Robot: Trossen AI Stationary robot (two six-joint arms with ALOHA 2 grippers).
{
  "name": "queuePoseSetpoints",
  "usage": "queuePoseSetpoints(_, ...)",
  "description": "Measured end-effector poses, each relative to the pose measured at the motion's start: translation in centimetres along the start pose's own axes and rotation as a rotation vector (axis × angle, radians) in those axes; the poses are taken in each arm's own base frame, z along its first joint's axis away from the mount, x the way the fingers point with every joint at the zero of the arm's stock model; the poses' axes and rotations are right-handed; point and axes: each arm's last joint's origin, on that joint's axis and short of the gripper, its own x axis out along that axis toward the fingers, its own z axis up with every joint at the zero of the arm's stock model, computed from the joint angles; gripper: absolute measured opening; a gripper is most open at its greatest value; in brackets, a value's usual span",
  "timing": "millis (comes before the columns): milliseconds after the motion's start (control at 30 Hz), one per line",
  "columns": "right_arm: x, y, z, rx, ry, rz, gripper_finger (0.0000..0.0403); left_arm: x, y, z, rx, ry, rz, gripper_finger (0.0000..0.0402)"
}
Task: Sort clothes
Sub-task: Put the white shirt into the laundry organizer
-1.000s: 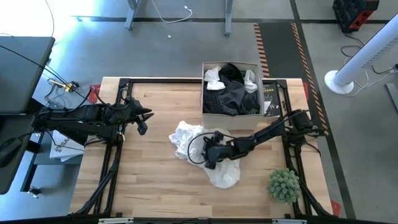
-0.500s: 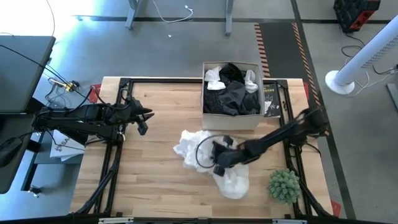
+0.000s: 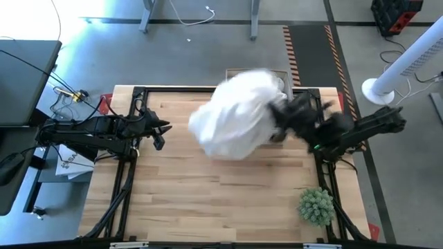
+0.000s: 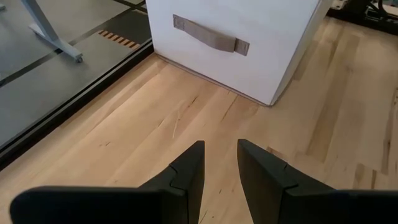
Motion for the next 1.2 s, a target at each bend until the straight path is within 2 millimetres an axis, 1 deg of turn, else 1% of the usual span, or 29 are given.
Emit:
queuePoseSetpoints(67,0.4,-1.9,1.0,-0.032,-0.052,-0.069,0.0055,0.0,0.0,0.0,0.0,-0.001,0.003,0.0093)
queuePoseSetpoints(133,0.7,-3.4,1.1,-0.074,-0.029,-0.143,0.0053,0.0,0.0,0.0,0.0,-0.002,0.006,0.0093)
queuePoseSetpoints(233,1.5,-4.8,-0.3,-0.126,0.088,-0.215,0.0051,0.0,0.0,0.0,0.007,-0.002,0.006,0.0093)
queuePoseSetpoints(300,2.2,-5.5,-2.2,-0.116,0.189,-0.224,0.0051,0.0,0.0,0.0,0.007,-0.002,0.006,0.0093)
queuePoseSetpoints(400,3.0,-6.5,-6.0,-0.059,0.375,-0.176,0.0051,0.0,0.0,0.0,0.008,-0.002,0.007,0.0093)
queuePoseSetpoints(567,3.7,-8.6,-13.6,0.036,0.775,-0.184,0.0051,0.0,0.0,0.0,0.007,-0.003,0.007,0.0093)
queuePoseSetpoints(667,3.6,-9.7,-18.4,0.101,1.018,-0.188,0.0051,0.0,0.0,0.0,0.008,-0.002,0.007,0.0093)
queuePoseSetpoints(767,3.0,-10.4,-23.5,0.122,1.259,-0.193,0.0052,0.0,0.0,0.0,0.008,-0.003,0.007,0.0093)
queuePoseSetpoints(833,2.6,-10.7,-26.6,0.109,1.379,-0.211,0.0062,0.0,0.0,0.0,0.009,-0.002,0.008,0.0093)
queuePoseSetpoints(900,2.3,-10.7,-29.0,0.098,1.451,-0.214,0.0069,0.0,0.0,0.0,0.008,-0.002,0.007,0.0093)
queuePoseSetpoints(967,2.1,-10.7,-31.1,0.087,1.479,-0.203,0.0072,0.0,0.0,0.0,0.009,-0.002,0.008,0.0093)
queuePoseSetpoints(1000,2.2,-10.7,-31.6,0.081,1.47,-0.194,0.0073,0.0,0.0,0.0,0.009,-0.002,0.007,0.0093)
queuePoseSetpoints(1100,2.2,-10.6,-31.7,0.078,1.466,-0.181,0.0074,0.0,0.0,0.0,0.01,-0.001,0.007,0.0093)
queuePoseSetpoints(1133,2.5,-10.6,-31.5,0.082,1.459,-0.179,0.0076,0.0,0.0,0.0,0.01,0.0,0.007,0.0093)
queuePoseSetpoints(1200,3.3,-10.5,-30.1,0.088,1.454,-0.163,0.0081,0.0,0.0,0.0,0.01,0.0,0.007,0.0093)
